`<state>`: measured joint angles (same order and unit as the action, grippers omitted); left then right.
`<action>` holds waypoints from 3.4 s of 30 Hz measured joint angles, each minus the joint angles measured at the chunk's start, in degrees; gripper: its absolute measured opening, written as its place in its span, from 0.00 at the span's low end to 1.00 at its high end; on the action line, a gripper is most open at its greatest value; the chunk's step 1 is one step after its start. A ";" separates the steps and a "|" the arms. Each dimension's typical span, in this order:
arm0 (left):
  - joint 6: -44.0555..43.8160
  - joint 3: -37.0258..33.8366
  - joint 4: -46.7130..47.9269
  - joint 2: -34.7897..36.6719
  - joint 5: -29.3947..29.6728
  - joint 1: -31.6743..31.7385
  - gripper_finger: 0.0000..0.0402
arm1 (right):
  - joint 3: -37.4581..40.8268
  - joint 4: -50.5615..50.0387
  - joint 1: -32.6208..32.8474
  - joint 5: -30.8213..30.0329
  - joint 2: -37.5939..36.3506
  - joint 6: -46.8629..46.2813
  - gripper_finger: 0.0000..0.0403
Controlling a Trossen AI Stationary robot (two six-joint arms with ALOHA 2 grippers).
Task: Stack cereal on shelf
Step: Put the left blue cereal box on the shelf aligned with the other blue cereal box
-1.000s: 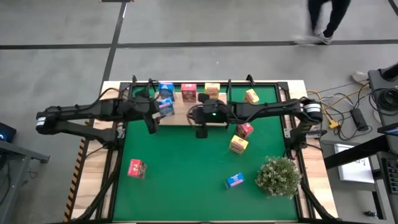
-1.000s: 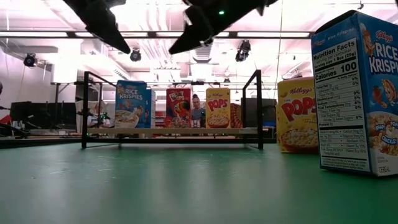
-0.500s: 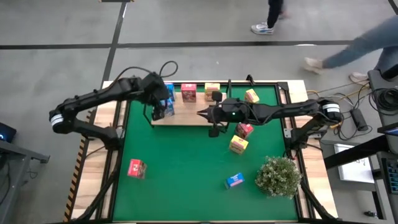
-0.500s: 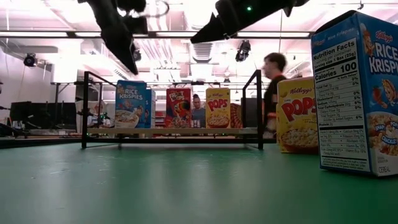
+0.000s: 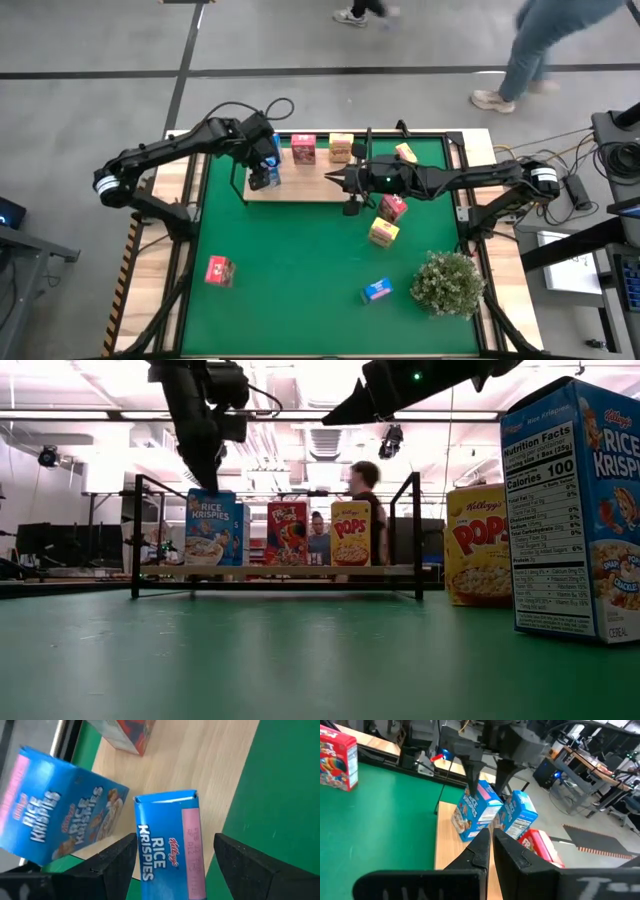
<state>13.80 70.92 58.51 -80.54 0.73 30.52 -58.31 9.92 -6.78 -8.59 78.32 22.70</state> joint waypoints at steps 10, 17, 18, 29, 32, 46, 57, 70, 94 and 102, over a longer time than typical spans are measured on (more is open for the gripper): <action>1.71 -0.12 -0.06 -0.64 0.22 -0.04 0.56 | 0.29 0.04 -1.53 -0.01 0.44 0.58 0.03; 2.43 -0.16 -0.06 -0.61 0.24 -0.04 0.47 | 0.29 0.67 -1.78 0.01 0.44 0.92 0.03; 2.97 -0.16 -0.08 -0.59 0.24 -0.04 0.46 | 0.29 0.67 -1.78 0.01 0.44 0.92 0.03; 21.33 0.02 -1.85 -0.54 0.28 -0.01 0.43 | 0.30 0.67 -1.78 -0.01 0.49 0.95 0.03; 23.67 0.68 -1.99 -0.51 0.26 0.35 0.43 | 0.33 0.67 -1.78 -0.01 0.50 0.91 0.03; 24.62 1.31 0.36 -0.45 -3.28 3.93 0.43 | 0.36 0.63 -1.78 -0.01 0.50 0.26 0.03; 23.57 0.94 0.78 -0.51 -5.82 4.08 0.43 | 0.36 0.58 -1.78 0.00 0.50 0.24 0.03; 23.22 0.33 -0.53 -0.54 -4.32 4.46 0.43 | 0.36 0.58 -1.78 -0.01 0.50 0.24 0.03; 22.69 0.19 -1.85 -0.54 -3.29 4.61 0.43 | 0.38 0.58 -1.78 -0.01 0.52 0.26 0.03; 22.69 0.19 -1.87 -0.54 -3.30 4.57 0.43 | 0.38 0.58 -1.78 -0.01 0.52 0.33 0.03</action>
<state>36.49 71.11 56.64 -81.08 -2.57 35.09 -57.93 10.50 -8.56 -8.60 78.85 23.03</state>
